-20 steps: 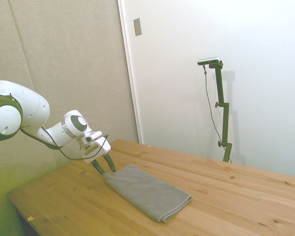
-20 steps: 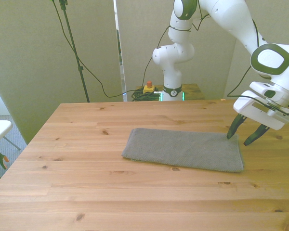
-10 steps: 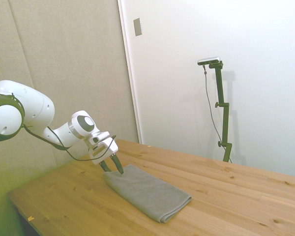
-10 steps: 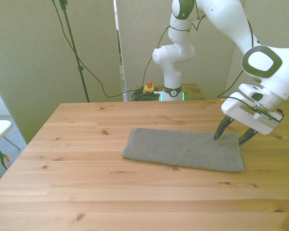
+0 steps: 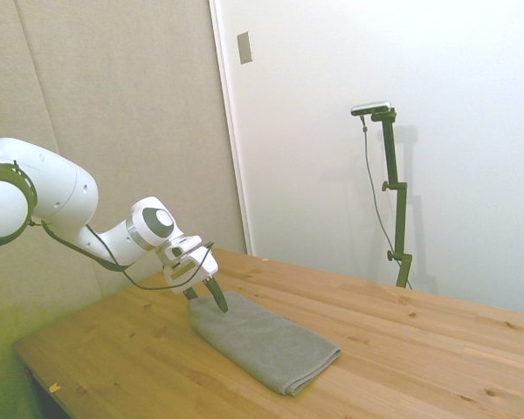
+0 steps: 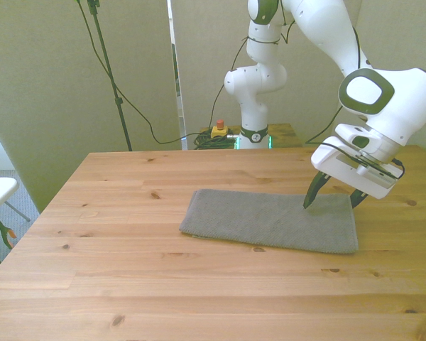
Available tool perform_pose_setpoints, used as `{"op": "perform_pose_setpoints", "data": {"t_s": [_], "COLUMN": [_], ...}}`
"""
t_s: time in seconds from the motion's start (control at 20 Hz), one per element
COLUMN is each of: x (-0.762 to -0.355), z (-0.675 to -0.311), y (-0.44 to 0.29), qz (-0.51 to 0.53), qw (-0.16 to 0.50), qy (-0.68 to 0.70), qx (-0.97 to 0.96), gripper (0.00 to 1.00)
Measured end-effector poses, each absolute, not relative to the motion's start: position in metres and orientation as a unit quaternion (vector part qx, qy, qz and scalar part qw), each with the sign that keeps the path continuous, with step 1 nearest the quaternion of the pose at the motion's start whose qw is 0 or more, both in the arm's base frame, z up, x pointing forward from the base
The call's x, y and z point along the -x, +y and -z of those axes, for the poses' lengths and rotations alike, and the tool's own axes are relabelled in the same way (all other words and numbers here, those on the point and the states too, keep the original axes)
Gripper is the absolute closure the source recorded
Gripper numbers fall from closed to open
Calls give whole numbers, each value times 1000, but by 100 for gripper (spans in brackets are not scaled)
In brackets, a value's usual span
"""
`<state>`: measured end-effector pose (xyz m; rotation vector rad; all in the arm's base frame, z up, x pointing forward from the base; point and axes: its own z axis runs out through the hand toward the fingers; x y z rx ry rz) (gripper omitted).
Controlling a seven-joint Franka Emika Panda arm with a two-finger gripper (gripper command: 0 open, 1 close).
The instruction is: Fold the towel
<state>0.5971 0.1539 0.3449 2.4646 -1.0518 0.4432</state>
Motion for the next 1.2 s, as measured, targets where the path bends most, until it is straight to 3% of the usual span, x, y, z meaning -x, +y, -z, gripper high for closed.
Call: {"op": "perform_pose_setpoints", "data": {"t_s": [1.2], "x": [-556], "z": [-353], "y": [163], "qz": [-142], "qw": [156], "qy": [-365], "qx": [-907], "gripper": [100]}}
